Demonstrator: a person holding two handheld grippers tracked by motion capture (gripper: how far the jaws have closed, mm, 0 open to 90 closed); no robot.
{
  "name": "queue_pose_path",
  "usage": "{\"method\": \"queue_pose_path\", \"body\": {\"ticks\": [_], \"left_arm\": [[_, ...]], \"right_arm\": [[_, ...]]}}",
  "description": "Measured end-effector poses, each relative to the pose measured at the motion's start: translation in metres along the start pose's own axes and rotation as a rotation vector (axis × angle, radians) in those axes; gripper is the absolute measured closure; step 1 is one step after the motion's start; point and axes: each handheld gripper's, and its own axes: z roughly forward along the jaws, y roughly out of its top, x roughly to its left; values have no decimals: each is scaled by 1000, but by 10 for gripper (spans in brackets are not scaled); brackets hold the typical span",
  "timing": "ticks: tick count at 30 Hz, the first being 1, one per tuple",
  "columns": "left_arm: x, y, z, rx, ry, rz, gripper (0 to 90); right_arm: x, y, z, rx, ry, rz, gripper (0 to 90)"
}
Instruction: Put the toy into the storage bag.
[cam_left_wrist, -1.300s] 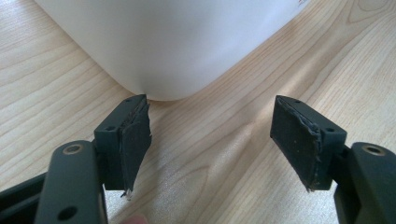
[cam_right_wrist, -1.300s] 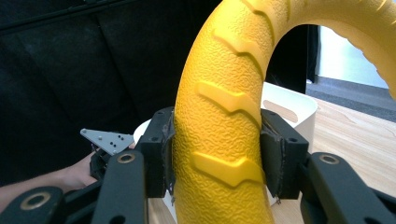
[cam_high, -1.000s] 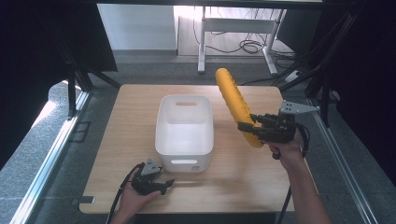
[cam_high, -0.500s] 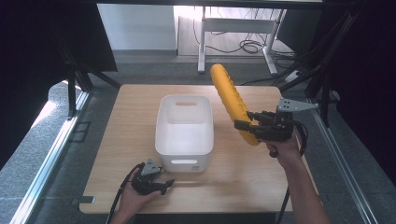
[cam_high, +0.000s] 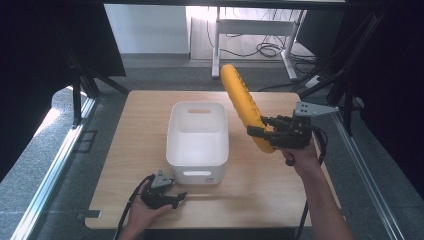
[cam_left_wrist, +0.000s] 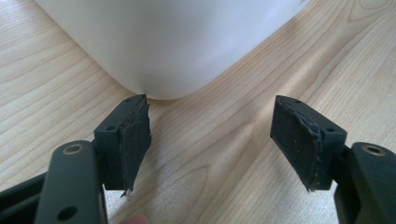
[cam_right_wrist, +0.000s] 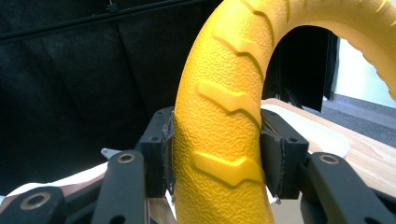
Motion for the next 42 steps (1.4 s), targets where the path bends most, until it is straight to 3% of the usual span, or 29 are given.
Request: {"method": "queue_pose_path", "body": {"ticks": [42], "left_arm": [[0,0,-2,-8,-3,1,288]], "right_arm": [[19,26,25,-16,57,-51,516]]}}
